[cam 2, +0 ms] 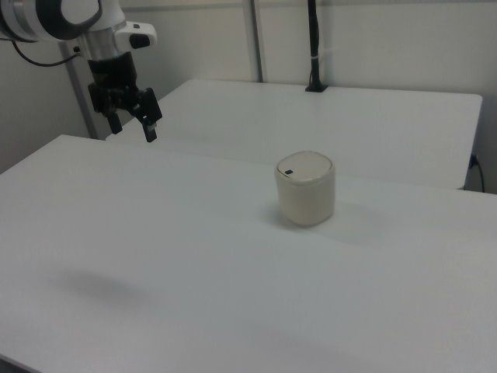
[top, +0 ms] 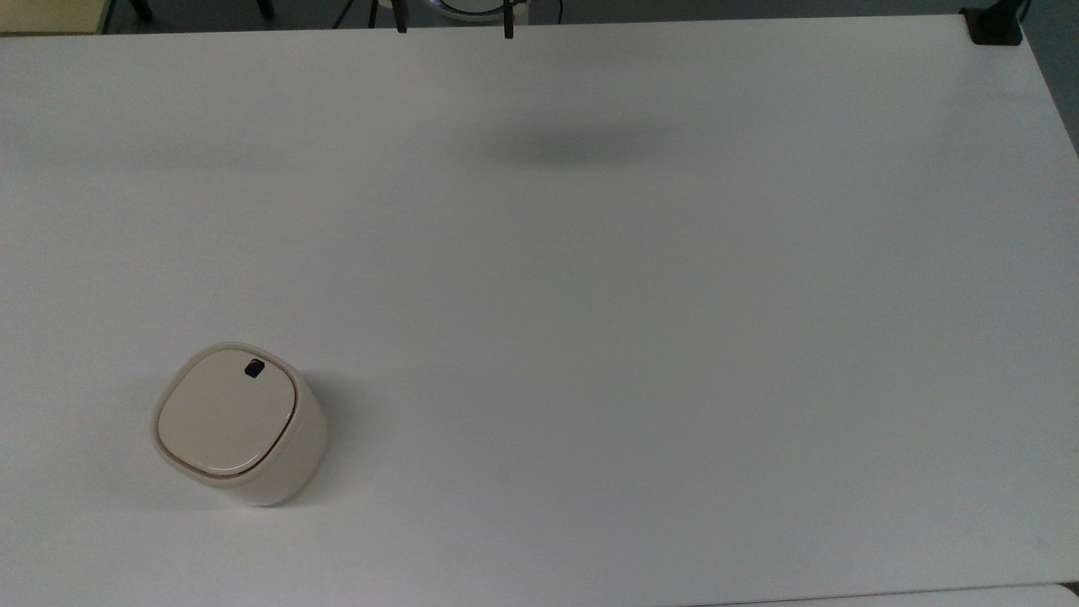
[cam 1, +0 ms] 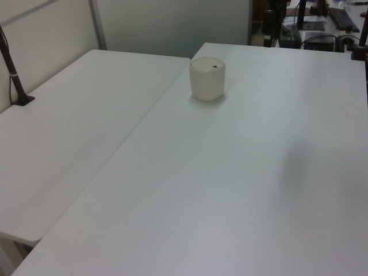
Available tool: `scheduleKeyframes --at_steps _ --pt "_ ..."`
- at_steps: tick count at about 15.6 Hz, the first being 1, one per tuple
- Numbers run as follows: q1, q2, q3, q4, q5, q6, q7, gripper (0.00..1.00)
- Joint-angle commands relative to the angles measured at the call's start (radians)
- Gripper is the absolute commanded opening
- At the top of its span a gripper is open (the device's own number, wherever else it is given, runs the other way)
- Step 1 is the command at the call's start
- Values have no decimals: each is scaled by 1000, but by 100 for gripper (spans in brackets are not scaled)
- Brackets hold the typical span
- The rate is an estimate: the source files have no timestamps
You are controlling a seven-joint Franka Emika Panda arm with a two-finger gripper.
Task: Open the trash bin
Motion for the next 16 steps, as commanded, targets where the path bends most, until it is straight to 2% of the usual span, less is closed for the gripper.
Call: scheduleKeyframes --at_steps 1,16 --pt "21 -26 -17 -37 -1 29 -10 100" --pt "19 -29 -26 -34 -3 26 -15 100"
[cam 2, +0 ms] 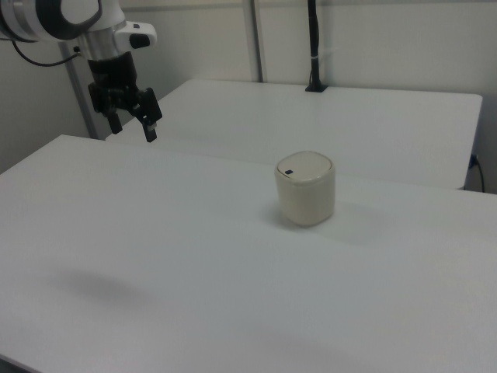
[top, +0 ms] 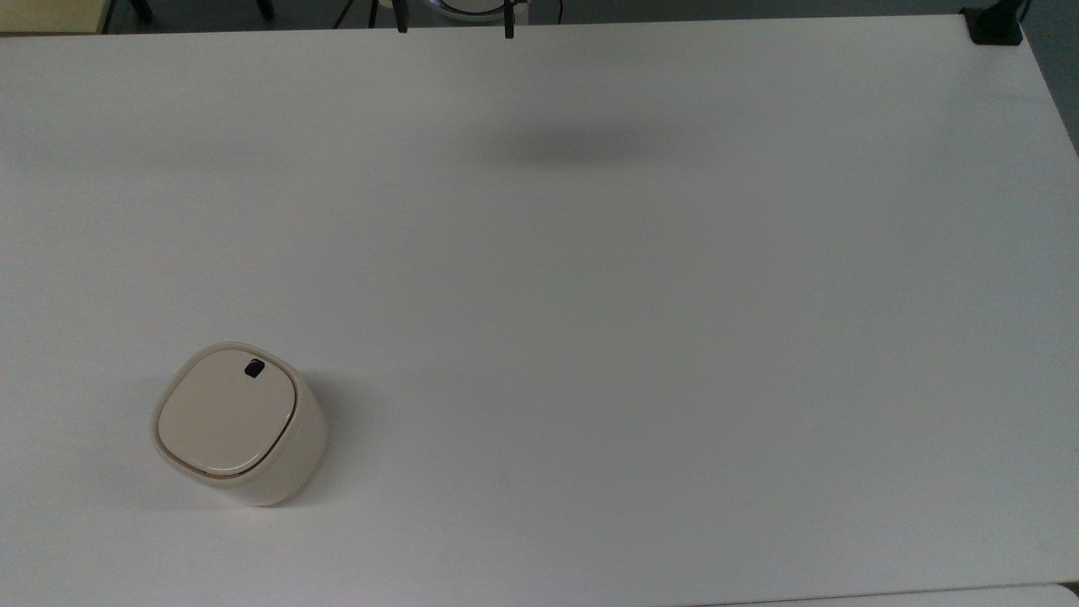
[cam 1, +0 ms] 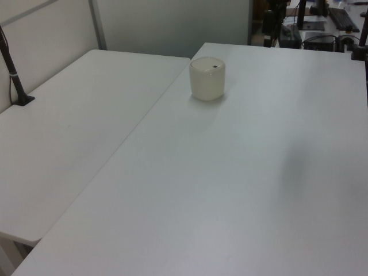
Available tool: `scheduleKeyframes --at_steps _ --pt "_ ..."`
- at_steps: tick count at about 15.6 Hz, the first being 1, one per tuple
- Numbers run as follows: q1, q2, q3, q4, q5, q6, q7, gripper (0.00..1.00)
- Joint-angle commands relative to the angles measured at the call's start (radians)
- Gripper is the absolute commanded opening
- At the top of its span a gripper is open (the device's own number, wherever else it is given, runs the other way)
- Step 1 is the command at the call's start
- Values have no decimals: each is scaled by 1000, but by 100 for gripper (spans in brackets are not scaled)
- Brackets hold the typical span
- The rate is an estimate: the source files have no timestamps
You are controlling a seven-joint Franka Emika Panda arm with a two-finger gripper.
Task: Open the trash bin
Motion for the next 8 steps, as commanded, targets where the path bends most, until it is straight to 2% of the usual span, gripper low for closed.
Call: scheduleKeyframes --at_steps 1,6,8 --pt "19 -27 -23 -34 -3 26 -15 100" --pt "13 -22 -23 -27 -3 34 -7 99" --pt "11 -27 -23 -24 -3 31 -2 88"
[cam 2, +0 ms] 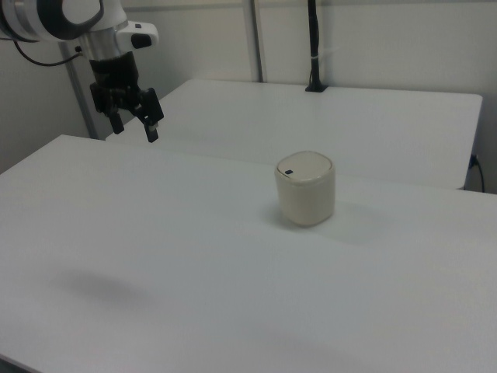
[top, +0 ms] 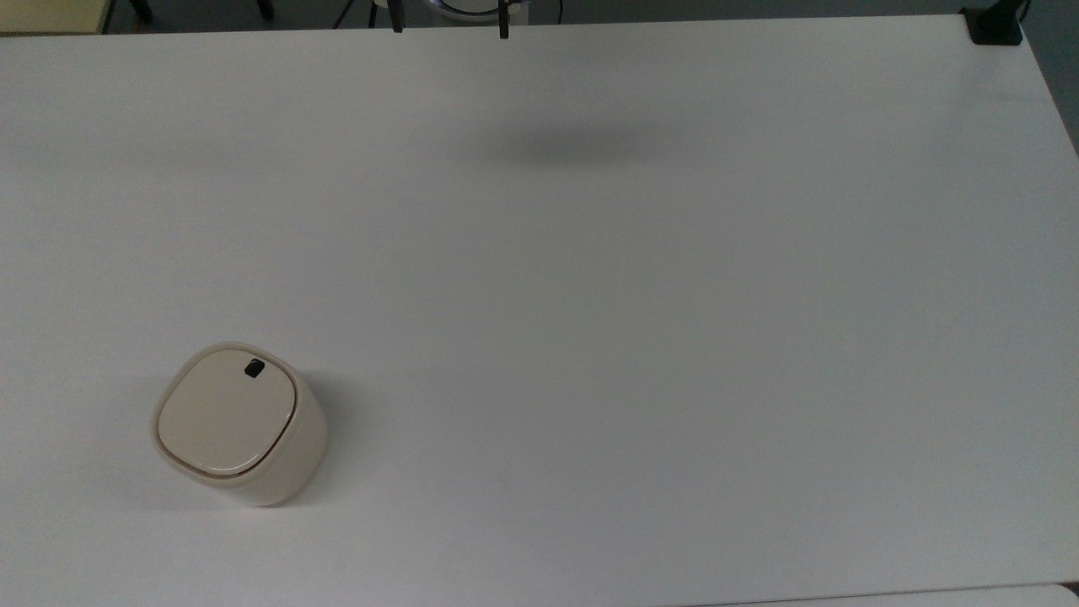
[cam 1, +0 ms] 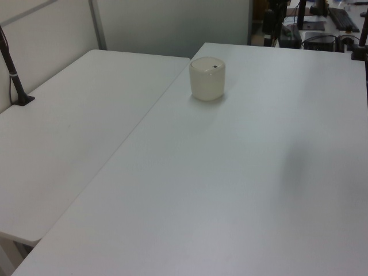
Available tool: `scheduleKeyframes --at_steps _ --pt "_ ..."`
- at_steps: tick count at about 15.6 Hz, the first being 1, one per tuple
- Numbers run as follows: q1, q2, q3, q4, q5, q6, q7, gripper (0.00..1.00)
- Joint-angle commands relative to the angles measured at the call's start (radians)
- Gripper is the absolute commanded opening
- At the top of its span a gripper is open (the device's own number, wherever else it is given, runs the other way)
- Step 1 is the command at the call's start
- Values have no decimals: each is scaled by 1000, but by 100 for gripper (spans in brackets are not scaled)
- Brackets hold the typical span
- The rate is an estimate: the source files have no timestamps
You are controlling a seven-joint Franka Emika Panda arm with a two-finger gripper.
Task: Open the trash bin
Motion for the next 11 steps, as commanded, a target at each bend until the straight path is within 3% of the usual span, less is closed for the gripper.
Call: scheduleKeyframes --at_steps 1,4,9,11 --pt "10 -27 -16 -25 -1 31 -1 88" --pt "8 -19 -16 -6 -1 60 2 62" --pt "-6 25 -17 -6 -4 273 194 20" --pt "-17 65 -21 -5 -21 359 241 12"
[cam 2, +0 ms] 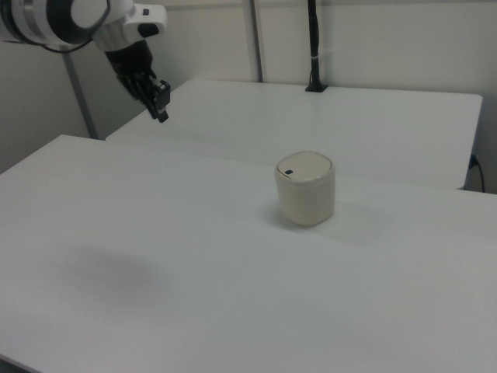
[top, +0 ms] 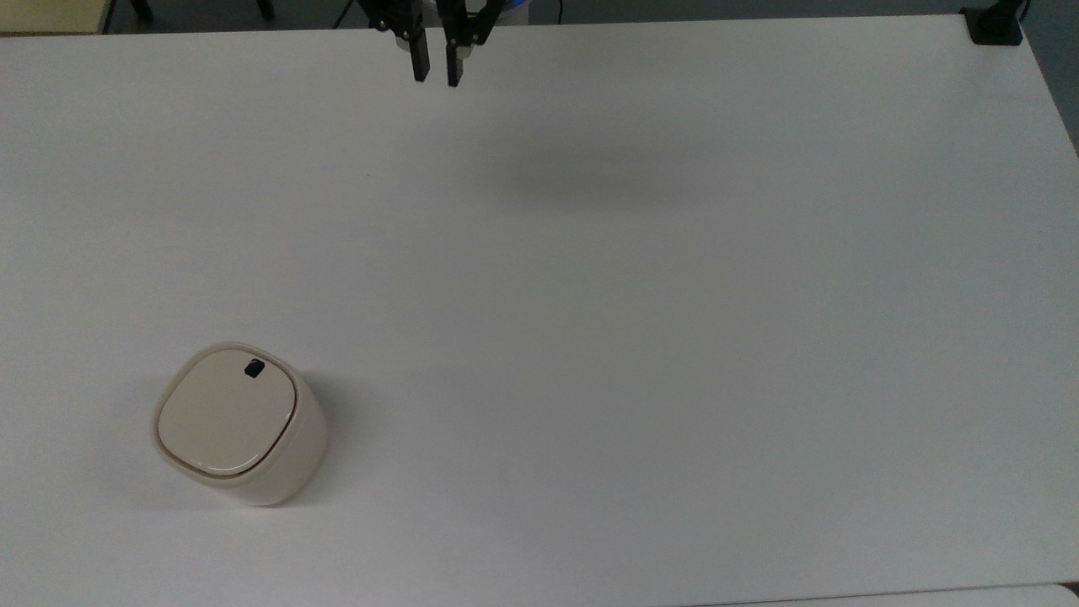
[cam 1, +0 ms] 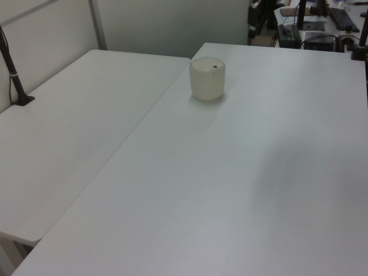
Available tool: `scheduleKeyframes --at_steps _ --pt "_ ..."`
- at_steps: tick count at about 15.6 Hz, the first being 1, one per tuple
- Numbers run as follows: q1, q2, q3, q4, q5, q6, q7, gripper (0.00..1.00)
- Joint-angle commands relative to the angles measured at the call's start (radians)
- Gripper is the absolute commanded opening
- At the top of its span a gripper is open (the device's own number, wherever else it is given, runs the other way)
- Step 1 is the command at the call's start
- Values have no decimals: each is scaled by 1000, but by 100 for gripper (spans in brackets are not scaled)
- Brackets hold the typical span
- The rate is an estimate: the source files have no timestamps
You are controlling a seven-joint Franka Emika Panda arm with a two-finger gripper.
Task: Open the trash bin
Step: 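Move the gripper over the cream bin and lower it onto the lid button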
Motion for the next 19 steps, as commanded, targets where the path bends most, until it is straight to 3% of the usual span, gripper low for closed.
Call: scheduleKeyframes --at_steps 1,4,12,19 --pt "-9 78 -20 -7 -38 166 111 5" --pt "-13 161 -43 55 -97 257 232 0" --pt "-6 380 -190 165 -149 531 404 0" --pt "-6 519 -221 165 -203 679 450 0"
